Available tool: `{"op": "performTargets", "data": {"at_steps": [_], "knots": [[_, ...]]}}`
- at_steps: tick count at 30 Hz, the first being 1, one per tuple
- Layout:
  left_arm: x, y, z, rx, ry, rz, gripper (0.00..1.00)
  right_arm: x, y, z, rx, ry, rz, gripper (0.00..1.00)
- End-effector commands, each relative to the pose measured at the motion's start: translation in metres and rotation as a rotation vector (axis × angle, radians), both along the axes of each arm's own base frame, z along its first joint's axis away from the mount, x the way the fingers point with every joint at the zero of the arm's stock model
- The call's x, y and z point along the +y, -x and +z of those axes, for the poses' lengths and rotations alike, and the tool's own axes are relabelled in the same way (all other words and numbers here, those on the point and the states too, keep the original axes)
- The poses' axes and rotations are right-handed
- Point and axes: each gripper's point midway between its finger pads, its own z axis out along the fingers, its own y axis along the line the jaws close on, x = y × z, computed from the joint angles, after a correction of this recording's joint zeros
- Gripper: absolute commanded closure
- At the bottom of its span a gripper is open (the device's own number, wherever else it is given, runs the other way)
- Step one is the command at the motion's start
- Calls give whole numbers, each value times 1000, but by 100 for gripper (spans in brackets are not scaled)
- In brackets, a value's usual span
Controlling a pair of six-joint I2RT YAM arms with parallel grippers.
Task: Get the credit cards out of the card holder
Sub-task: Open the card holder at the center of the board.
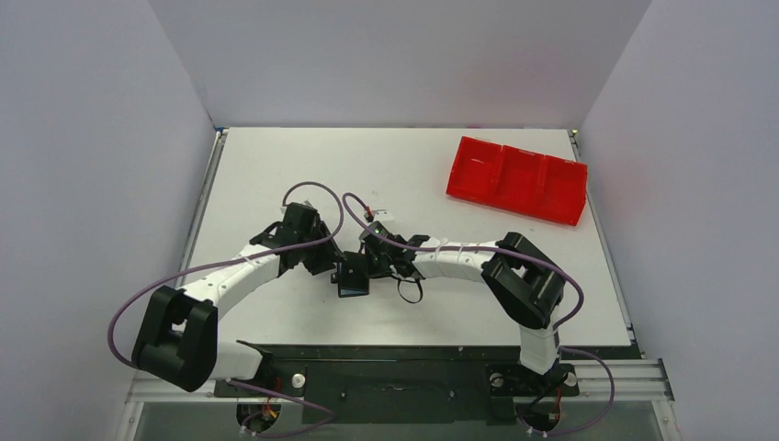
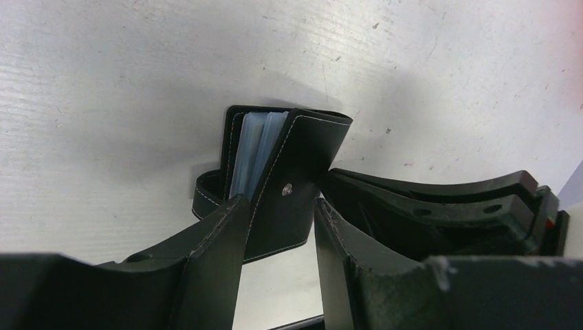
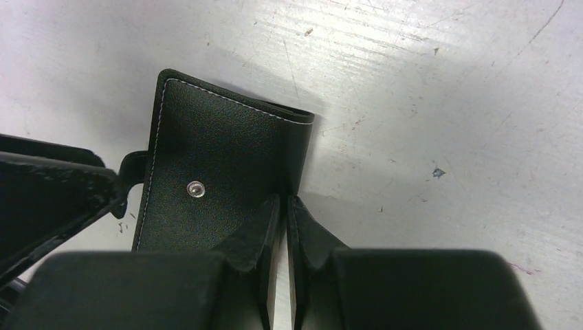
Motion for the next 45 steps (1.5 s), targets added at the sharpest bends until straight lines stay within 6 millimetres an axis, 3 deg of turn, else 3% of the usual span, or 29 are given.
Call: {"op": "performTargets", "data": {"at_steps": [1,5,15,26,31,45], "knots": [[-11,-11,-5,-40,32,-35,62,-29,3,-18,28,85,-29,96],[-7,-8,-13,-16,1,-41,62,-31,3,-20,34,83,-33,96],[27,5,-12,-18,-190,-51,61,-32,3,-21,41,81,-36,97],[13,10,-13,-28,-197,-131,54,-33,2,-22,43,84,-36,97],[15,8,-14,-24,-234,-134,54,-33,2,-21,43,84,-35,98],[20,10,-21,-3,-277,-130,76,-32,1,-21,43,81,-34,98]]}}
